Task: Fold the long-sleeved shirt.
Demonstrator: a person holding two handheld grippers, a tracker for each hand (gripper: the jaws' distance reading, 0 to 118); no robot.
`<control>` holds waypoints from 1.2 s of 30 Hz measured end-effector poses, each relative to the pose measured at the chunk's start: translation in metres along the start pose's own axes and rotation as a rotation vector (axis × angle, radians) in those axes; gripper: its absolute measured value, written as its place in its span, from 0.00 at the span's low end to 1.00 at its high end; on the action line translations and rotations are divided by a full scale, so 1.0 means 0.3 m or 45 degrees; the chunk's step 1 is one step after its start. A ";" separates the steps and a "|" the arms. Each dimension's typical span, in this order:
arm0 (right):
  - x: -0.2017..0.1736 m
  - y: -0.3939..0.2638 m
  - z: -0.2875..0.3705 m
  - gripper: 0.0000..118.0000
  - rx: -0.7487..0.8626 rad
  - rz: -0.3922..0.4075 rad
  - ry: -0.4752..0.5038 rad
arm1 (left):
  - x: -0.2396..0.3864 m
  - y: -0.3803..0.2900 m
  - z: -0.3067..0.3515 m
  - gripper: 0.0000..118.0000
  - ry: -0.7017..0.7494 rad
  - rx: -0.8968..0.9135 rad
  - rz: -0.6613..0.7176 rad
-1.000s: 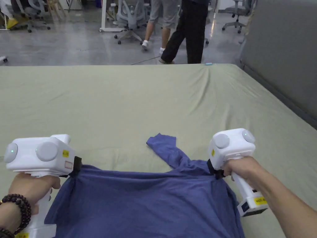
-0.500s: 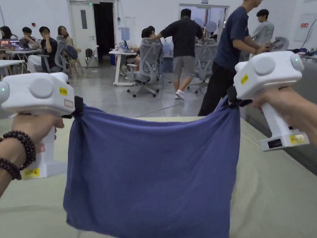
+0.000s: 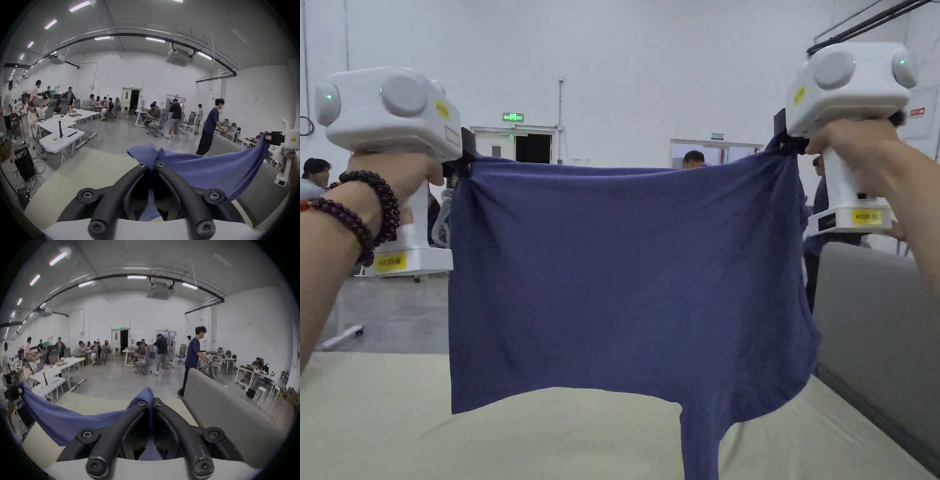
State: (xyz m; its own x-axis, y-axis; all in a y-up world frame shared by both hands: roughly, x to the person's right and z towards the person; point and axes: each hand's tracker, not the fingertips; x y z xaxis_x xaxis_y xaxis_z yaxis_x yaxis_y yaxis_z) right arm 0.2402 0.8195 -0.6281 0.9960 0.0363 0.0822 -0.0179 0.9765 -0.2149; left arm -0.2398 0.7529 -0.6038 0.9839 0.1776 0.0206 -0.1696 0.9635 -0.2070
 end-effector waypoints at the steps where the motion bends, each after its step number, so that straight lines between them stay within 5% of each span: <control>1: 0.007 0.011 -0.002 0.00 0.006 -0.035 0.025 | 0.002 0.006 0.006 0.00 -0.007 0.020 -0.006; 8: 0.004 -0.061 -0.061 0.00 -0.060 -0.059 0.018 | -0.008 -0.046 -0.007 0.00 -0.024 0.000 -0.018; 19: -0.027 -0.646 -0.293 0.00 -0.426 -0.063 0.081 | -0.127 -0.534 -0.191 0.00 0.020 -0.315 -0.026; 23: -0.027 -0.770 -0.285 0.00 -0.465 -0.142 0.111 | -0.142 -0.629 -0.183 0.00 0.034 -0.326 -0.003; 32: -0.031 -0.983 0.035 0.00 -0.539 0.060 0.203 | -0.193 -0.843 0.078 0.00 0.044 -0.449 -0.012; 36: 0.004 -1.168 0.258 0.00 -0.568 0.145 0.264 | -0.216 -1.043 0.284 0.00 -0.008 -0.556 -0.147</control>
State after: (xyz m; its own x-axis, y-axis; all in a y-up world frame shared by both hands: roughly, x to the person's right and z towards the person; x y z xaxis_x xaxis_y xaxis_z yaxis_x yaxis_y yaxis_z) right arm 0.2410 0.4938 -0.4772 0.9872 0.0498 -0.1515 -0.1330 0.7812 -0.6100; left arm -0.2553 0.4570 -0.4571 0.9944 0.0766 0.0733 -0.0179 0.8024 -0.5965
